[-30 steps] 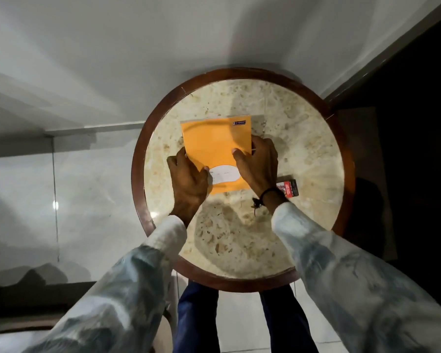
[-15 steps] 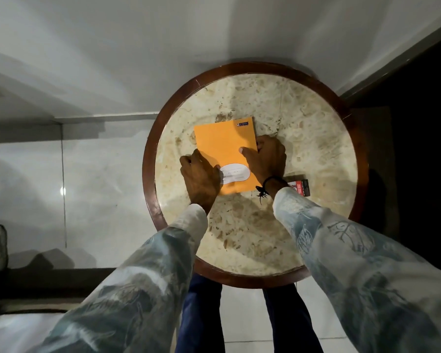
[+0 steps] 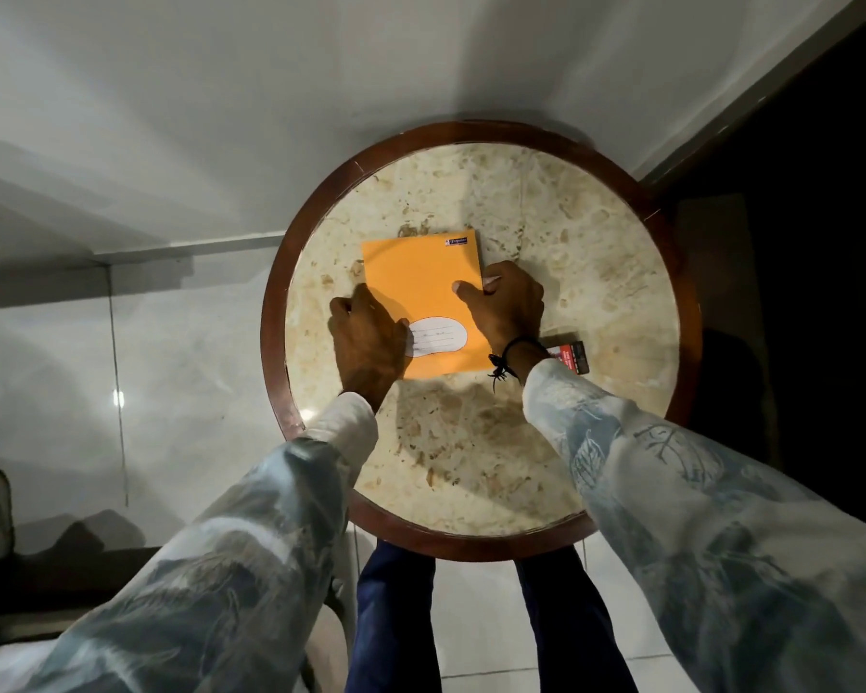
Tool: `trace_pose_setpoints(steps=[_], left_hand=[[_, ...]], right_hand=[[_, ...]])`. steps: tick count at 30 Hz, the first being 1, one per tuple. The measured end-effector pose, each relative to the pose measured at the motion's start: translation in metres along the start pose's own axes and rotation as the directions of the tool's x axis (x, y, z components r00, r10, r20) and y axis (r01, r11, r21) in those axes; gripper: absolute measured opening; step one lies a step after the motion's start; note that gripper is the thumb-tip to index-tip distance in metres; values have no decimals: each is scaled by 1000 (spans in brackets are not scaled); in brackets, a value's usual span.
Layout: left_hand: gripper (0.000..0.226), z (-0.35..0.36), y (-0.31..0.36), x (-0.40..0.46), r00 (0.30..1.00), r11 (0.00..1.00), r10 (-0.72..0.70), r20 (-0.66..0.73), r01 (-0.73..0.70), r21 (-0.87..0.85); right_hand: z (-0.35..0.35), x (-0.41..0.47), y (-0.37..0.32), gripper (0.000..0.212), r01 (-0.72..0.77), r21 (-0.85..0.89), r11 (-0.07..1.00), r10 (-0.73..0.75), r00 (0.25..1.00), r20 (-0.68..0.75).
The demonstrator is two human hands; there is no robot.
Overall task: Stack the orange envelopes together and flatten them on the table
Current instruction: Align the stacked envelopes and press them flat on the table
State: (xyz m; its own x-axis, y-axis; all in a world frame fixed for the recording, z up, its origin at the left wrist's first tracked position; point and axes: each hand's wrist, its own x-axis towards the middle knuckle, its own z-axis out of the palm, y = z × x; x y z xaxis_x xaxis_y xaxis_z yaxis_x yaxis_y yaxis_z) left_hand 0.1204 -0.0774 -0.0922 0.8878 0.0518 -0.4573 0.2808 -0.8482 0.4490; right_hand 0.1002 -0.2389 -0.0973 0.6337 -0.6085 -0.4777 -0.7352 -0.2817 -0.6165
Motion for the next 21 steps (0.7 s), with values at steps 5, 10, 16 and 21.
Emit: trace_pose_setpoints(steps=[5, 10, 16, 21], left_hand=[[66, 5, 16, -16, 920, 912, 374, -122, -340, 228], [68, 28, 26, -15, 893, 829, 415, 172, -449, 334], [71, 38, 21, -10, 897, 810, 388, 211, -441, 386], [72, 38, 21, -8, 898, 791, 367, 243, -439, 425]], right_hand=[[-57, -29, 36, 33, -2, -3, 1000, 1, 979, -203], [-79, -65, 78, 51, -100, -197, 975, 62, 979, -192], [-71, -65, 83, 67, -142, -231, 963, 106, 981, -163], [-66, -46, 75, 73, -66, -395, 916, 55, 998, -39]])
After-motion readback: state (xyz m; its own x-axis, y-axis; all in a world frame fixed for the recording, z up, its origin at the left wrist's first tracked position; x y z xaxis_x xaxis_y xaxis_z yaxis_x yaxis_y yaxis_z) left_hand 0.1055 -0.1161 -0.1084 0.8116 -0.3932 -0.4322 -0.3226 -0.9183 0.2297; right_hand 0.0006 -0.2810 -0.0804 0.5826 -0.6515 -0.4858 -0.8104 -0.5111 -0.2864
